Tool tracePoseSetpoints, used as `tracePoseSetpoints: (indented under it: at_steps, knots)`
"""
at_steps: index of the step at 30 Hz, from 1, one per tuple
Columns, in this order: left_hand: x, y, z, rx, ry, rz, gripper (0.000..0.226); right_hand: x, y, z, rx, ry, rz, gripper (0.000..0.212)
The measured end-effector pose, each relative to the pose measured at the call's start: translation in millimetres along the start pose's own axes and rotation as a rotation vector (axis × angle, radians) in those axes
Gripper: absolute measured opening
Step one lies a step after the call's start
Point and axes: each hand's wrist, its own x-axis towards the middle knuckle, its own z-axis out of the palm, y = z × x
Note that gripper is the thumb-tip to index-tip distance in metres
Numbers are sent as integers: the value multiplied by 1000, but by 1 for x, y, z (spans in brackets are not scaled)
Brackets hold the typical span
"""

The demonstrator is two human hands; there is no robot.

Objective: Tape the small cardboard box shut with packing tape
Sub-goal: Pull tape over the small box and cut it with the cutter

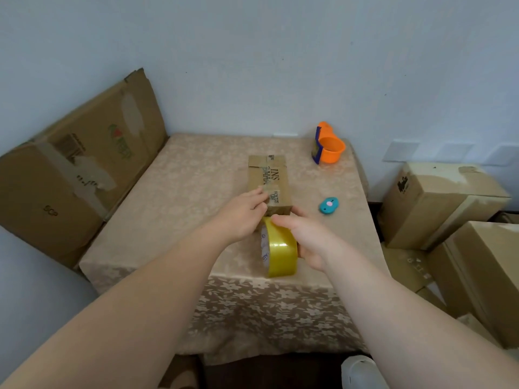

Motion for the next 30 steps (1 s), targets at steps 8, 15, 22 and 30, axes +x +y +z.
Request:
tracePoseSetpoints:
  at_steps: [8, 15, 22, 30]
  knots:
    - [19, 5, -7, 278, -45, 2, 43, -4, 12, 16, -28, 219, 41, 63]
    - [28, 16, -12, 237, -188, 7, 46, -4, 19, 21, -24, 65, 74, 64]
    - [33, -4, -7, 29, -240, -84, 95, -13, 8, 23, 101, -22, 81, 45]
    - [37, -4, -3, 44, -285, -147, 100, -25, 8, 26, 115, 7, 95, 43]
